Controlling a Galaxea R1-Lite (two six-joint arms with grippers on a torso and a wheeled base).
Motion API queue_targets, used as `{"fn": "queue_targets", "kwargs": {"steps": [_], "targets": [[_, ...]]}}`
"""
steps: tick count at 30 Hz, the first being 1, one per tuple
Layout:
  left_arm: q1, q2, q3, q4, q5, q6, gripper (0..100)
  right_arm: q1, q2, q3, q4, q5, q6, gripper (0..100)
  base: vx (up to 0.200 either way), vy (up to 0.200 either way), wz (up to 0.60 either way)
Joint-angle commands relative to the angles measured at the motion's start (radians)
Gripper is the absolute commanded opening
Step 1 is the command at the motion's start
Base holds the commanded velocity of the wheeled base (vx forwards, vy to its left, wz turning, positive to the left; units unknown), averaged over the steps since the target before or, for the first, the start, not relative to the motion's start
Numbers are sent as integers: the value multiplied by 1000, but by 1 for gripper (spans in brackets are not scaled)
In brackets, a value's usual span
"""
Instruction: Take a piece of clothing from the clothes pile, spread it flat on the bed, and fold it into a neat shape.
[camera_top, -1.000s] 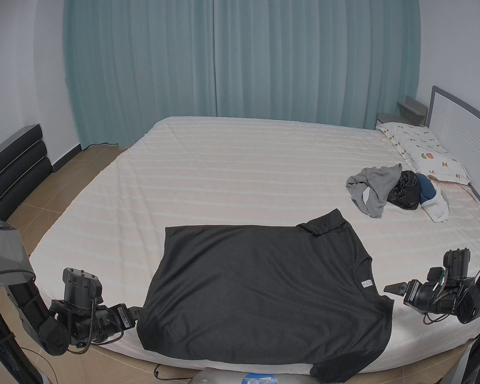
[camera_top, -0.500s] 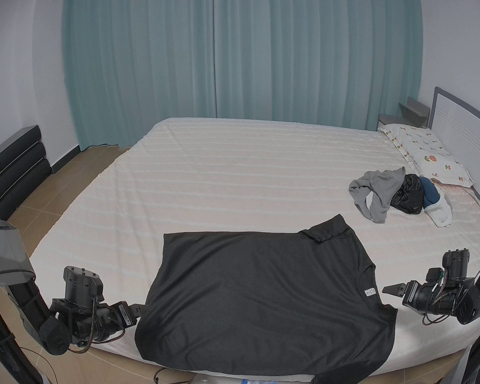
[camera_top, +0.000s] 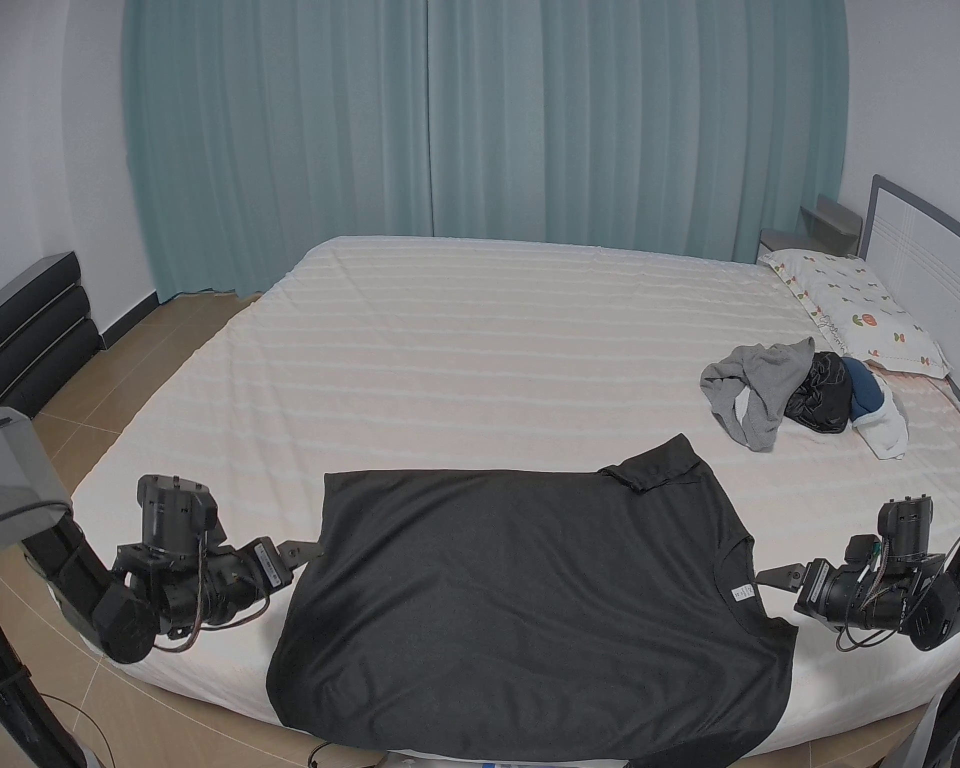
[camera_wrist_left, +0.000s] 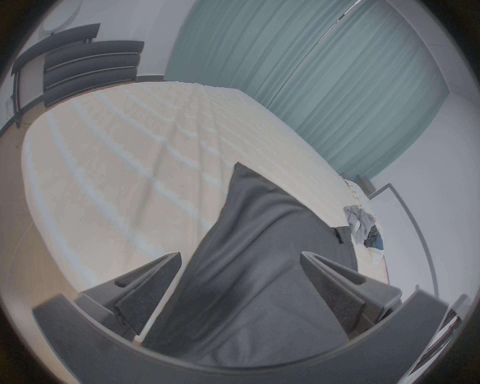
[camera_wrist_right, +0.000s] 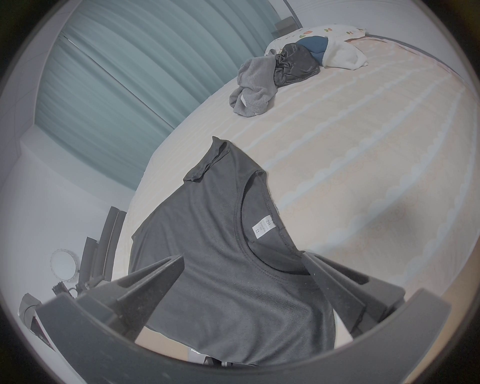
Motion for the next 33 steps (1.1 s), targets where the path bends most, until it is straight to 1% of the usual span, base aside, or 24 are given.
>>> {"fn": "queue_targets", "kwargs": {"steps": [1, 4, 5, 6, 9, 12, 14, 15, 16, 18, 22, 28, 33], "targets": [[20, 97, -289, 158, -85, -58, 100, 29, -7, -5, -1, 1, 29, 100, 0, 0, 0], [43, 190, -468, 259, -108, -67, 100, 35, -6, -5, -1, 1, 40, 100, 0, 0, 0], [47, 207, -496, 271, -108, -67, 100, 37, -6, -5, -1, 1, 42, 100, 0, 0, 0], [59, 264, -589, 311, -108, -67, 100, 43, -3, -6, -1, 1, 48, 100, 0, 0, 0], [68, 385, -775, 382, -106, -68, 100, 52, -6, -6, -1, 1, 60, 100, 0, 0, 0], [77, 488, -921, 428, -105, -67, 100, 72, -7, -6, -1, -1, 72, 100, 0, 0, 0], [85, 540, -996, 448, -95, -65, 100, 80, -6, -5, -1, -1, 75, 100, 0, 0, 0], [85, 545, -1002, 449, -94, -65, 100, 80, -6, -5, -1, -1, 75, 100, 0, 0, 0], [93, 572, -1051, 469, -85, -65, 100, 80, -1, -2, -1, 1, 75, 100, 0, 0, 0], [103, 589, -1074, 495, -83, -67, 100, 80, 5, -2, -1, 1, 77, 100, 0, 0, 0], [108, 626, -1092, 494, -83, -65, 100, 77, 17, -6, -1, 1, 77, 100, 0, 0, 0], [108, 617, -1082, 498, -62, -65, 100, 80, 20, -6, -1, 2, 77, 100, 0, 0, 0], [106, 623, -1091, 495, -60, -67, 100, 81, 34, -8, -1, 2, 75, 100, 0, 0, 0]]}}
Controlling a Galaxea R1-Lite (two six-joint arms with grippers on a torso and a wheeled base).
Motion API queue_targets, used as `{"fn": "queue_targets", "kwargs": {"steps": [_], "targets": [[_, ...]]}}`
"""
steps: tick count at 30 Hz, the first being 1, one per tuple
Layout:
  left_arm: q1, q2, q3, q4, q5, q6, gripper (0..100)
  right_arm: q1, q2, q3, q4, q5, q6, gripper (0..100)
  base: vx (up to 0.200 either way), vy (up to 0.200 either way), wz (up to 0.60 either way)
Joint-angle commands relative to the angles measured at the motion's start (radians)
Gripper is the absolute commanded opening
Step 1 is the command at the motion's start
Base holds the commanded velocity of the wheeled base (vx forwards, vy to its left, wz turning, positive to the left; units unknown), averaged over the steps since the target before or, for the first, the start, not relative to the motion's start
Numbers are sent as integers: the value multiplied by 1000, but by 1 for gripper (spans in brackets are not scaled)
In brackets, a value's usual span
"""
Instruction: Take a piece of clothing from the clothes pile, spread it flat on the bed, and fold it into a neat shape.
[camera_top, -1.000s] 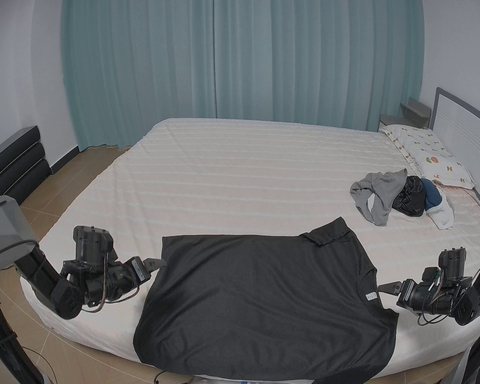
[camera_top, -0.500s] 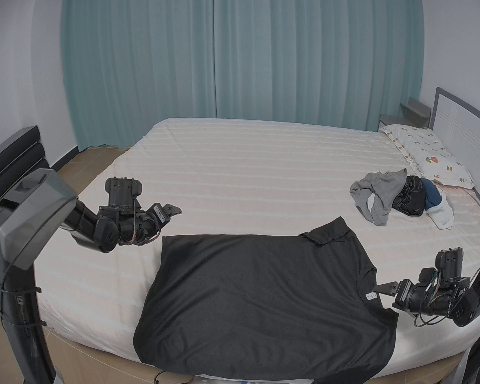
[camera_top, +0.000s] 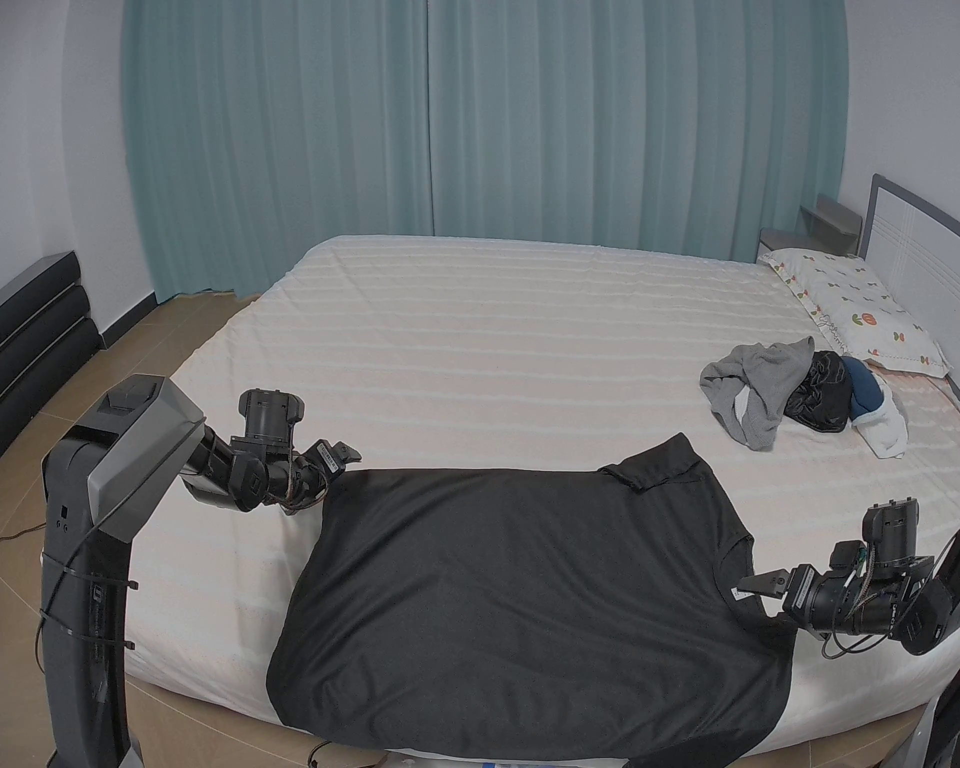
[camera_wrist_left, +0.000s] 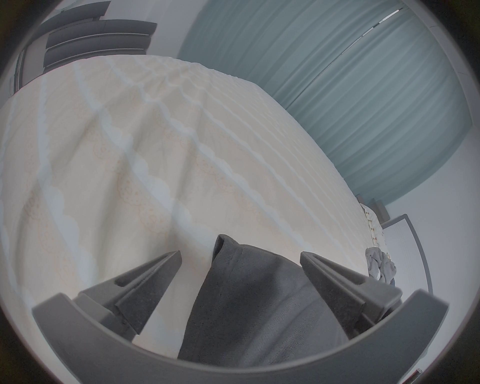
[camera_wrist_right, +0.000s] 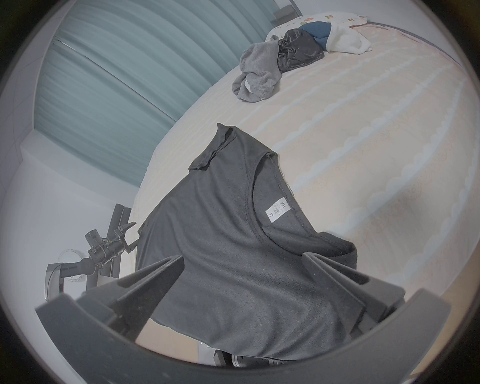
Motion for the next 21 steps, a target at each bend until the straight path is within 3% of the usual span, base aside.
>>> {"fn": "queue_targets", "kwargs": {"steps": [1, 3, 4, 11, 13, 21], "targets": [[-2, 17, -10, -1, 0, -2, 100, 2, 16, -1, -1, 1, -1, 100, 0, 0, 0], [-5, 17, -18, 4, -3, -2, 100, 2, 22, -6, -1, 1, 1, 100, 0, 0, 0], [-6, 17, -23, 4, -3, -2, 0, 3, 24, -9, -1, 1, 1, 100, 0, 0, 0], [0, 18, -47, -1, 0, -5, 0, 17, 10, -28, -13, -2, 17, 100, 0, 0, 0], [2, 14, -47, -2, 0, -14, 0, 48, 13, -83, -21, -13, 62, 100, 0, 0, 0], [0, 3, -75, -65, 55, -54, 0, 117, 126, -298, 1, -42, 77, 100, 0, 0, 0]]}}
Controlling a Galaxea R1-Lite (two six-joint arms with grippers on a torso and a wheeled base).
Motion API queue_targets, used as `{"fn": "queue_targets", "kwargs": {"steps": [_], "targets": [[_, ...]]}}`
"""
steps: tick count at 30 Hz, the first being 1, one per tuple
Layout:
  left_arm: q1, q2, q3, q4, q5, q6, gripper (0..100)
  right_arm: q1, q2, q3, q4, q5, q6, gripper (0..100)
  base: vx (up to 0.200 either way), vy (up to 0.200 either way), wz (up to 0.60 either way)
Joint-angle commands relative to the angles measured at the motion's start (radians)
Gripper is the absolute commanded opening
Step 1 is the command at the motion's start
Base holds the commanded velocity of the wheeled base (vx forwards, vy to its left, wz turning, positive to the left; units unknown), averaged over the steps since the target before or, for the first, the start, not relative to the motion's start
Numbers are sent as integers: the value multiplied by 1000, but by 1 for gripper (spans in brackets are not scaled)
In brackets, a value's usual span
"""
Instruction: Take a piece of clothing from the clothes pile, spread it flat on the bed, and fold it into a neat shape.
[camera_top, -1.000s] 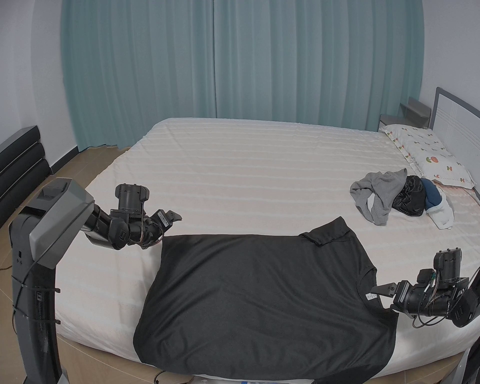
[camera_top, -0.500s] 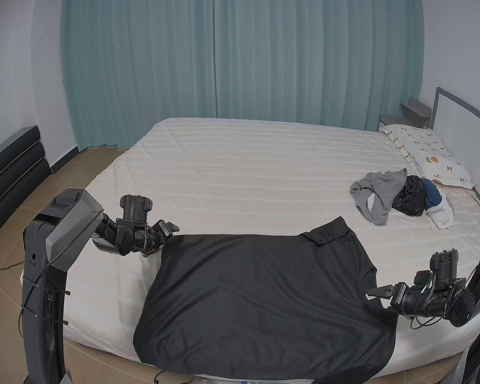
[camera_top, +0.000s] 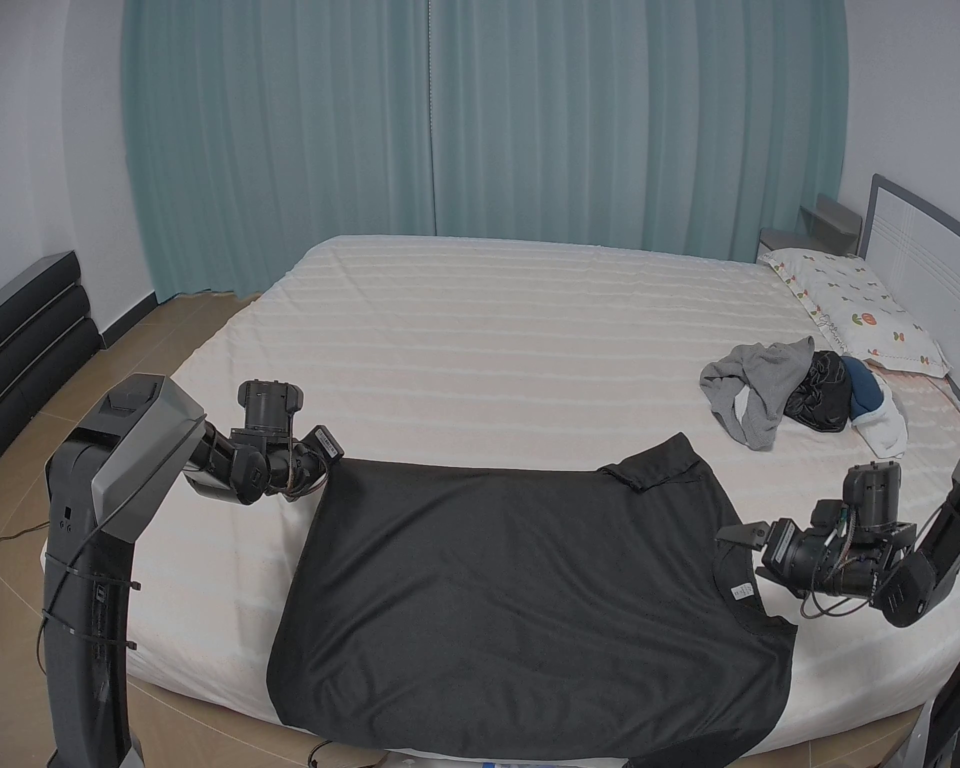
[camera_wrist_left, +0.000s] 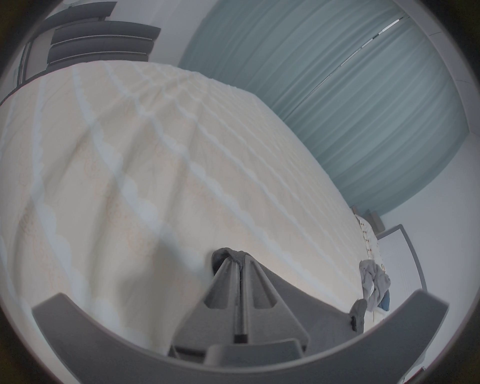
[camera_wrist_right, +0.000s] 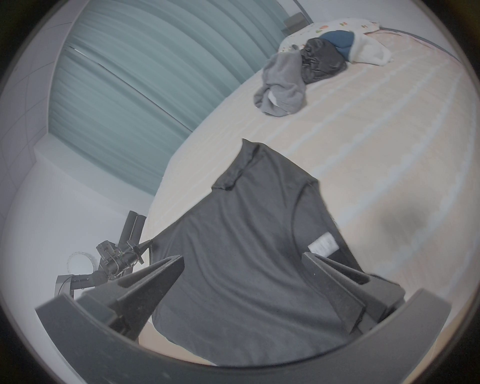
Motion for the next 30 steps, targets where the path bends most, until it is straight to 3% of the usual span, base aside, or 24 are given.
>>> {"fn": "queue_targets", "kwargs": {"steps": [1, 8, 10, 11, 19, 30], "targets": [[-3, -14, -19, -69, 41, -33, 0, 54, 120, -187, 10, -23, 7, 100, 0, 0, 0], [-5, -8, -16, -138, 45, -86, 0, 120, 313, -501, 128, -99, 32, 100, 0, 0, 0], [-5, -8, -16, -138, 45, -86, 0, 120, 313, -501, 128, -99, 32, 100, 0, 0, 0], [-3, -4, -20, -145, 37, -128, 0, 132, 368, -625, 218, -108, 50, 100, 0, 0, 0], [1, 19, -42, -152, 29, -165, 0, 127, 523, -938, 457, -134, 96, 100, 0, 0, 0], [9, 36, -31, -149, 29, -166, 0, 106, 667, -1213, 615, -142, 118, 100, 0, 0, 0]]}}
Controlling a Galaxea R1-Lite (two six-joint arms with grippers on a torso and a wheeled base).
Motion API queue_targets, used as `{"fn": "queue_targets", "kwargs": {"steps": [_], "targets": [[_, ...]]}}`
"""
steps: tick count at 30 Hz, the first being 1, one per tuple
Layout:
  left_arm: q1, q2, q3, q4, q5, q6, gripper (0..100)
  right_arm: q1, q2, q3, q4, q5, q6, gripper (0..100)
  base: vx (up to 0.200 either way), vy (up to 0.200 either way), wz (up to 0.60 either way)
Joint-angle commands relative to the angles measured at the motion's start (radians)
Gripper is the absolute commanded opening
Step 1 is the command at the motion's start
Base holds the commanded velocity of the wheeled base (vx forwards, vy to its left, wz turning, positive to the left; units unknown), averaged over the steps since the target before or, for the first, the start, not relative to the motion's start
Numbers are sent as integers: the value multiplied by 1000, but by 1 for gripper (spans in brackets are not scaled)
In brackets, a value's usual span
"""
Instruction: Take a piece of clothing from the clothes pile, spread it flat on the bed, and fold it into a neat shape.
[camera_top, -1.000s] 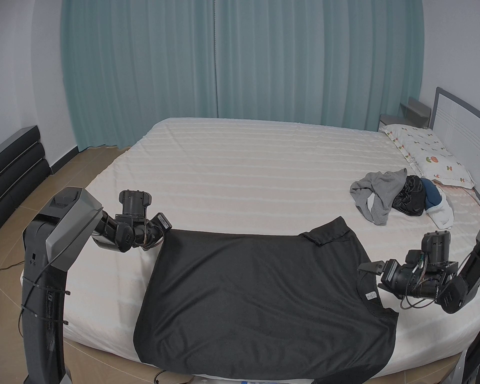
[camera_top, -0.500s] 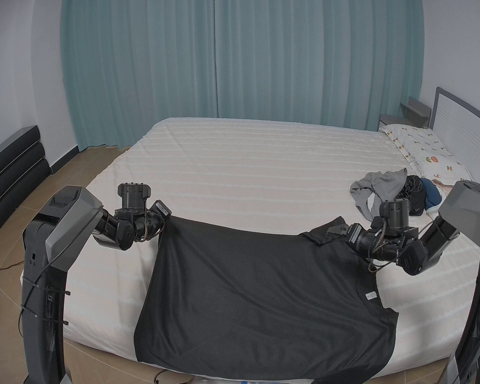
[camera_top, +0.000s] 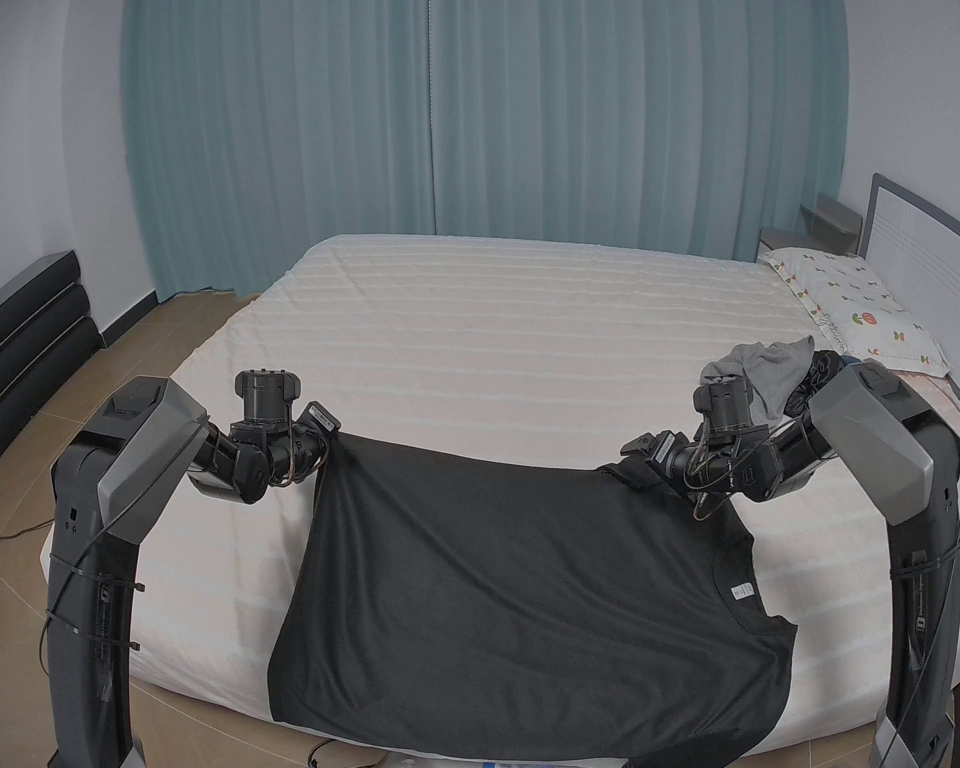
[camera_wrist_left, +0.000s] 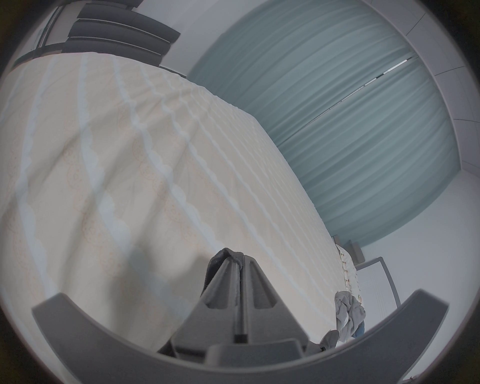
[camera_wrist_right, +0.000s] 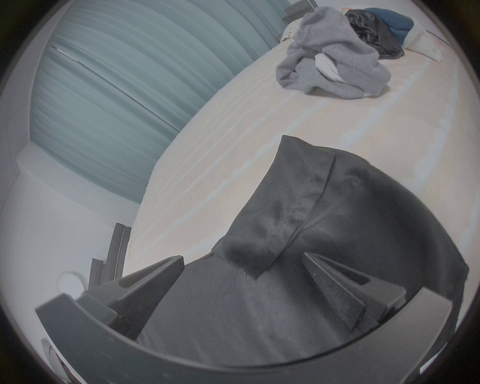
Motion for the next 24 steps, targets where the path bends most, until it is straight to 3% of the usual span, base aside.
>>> {"fn": "queue_targets", "kwargs": {"steps": [1, 7, 11, 15, 18, 24], "targets": [[3, 15, 6, -1, 0, -4, 0, -13, 141, -169, 73, -4, 11, 100, 0, 0, 0], [2, 18, 11, 1, 0, -4, 0, -19, 182, -293, 58, -21, 51, 100, 0, 0, 0], [0, 20, 11, 2, 2, -3, 0, -34, 235, -408, -108, -61, 97, 100, 0, 0, 0], [0, 20, 11, 2, 2, -4, 0, -47, 297, -497, -212, -101, 84, 100, 0, 0, 0], [0, 20, 11, 2, 0, -3, 0, -53, 333, -551, -205, -142, 67, 100, 0, 0, 0], [0, 21, 9, 2, 0, -3, 0, -93, 314, -508, -180, -150, 20, 100, 0, 0, 0]]}}
